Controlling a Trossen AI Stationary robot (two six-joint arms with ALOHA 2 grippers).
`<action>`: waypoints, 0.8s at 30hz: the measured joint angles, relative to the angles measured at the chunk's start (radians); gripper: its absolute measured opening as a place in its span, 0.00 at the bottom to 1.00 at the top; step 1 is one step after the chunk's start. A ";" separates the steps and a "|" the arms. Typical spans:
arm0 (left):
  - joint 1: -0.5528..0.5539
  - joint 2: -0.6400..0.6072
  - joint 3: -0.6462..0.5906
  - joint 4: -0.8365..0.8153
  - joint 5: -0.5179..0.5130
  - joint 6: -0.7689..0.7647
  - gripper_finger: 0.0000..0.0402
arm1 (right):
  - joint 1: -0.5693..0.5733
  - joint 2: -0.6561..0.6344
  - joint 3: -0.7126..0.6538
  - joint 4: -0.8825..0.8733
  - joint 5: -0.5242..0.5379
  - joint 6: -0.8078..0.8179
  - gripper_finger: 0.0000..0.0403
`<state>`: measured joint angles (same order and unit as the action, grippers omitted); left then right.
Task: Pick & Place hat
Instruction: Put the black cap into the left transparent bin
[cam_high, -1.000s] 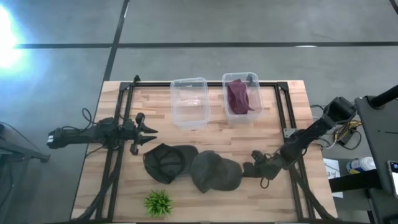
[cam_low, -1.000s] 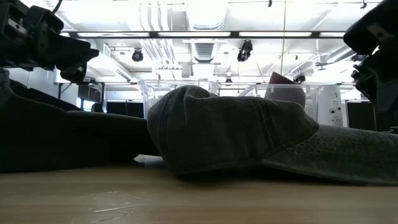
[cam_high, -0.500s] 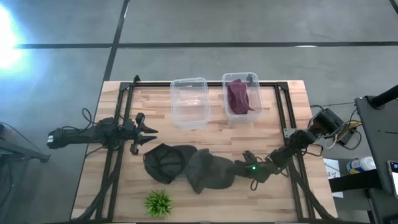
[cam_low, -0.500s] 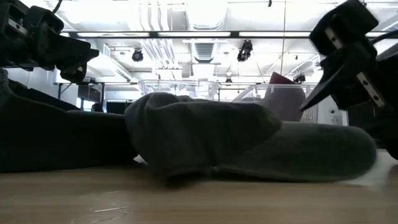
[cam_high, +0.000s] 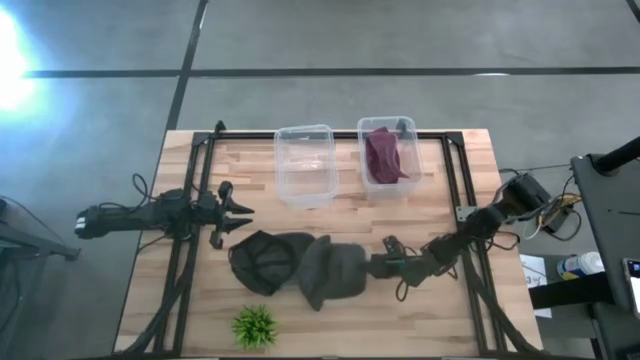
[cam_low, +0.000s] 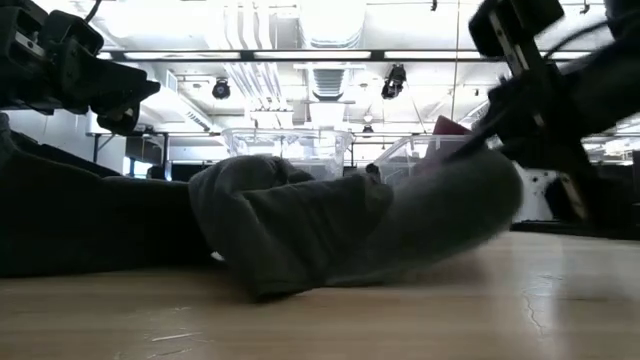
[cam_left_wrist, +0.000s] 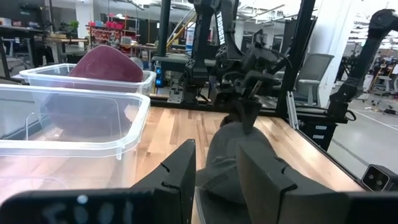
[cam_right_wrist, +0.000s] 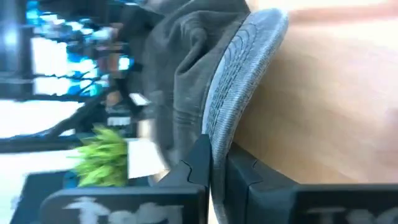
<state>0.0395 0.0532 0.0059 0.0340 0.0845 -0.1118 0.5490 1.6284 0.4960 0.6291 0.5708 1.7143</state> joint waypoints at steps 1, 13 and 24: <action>0.000 0.000 0.000 0.000 0.000 0.000 0.27 | -0.010 -0.023 -0.001 0.031 -0.003 -0.051 0.03; 0.000 0.000 0.000 0.001 0.000 0.000 0.27 | -0.243 -0.558 0.275 -0.321 -0.019 -0.856 0.03; 0.000 0.000 0.000 0.000 0.000 0.003 0.27 | -0.601 -0.337 0.865 -1.106 -0.162 -0.860 0.03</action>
<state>0.0398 0.0532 0.0059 0.0344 0.0849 -0.1090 -0.0518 1.2913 1.3612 -0.4773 0.4086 0.8539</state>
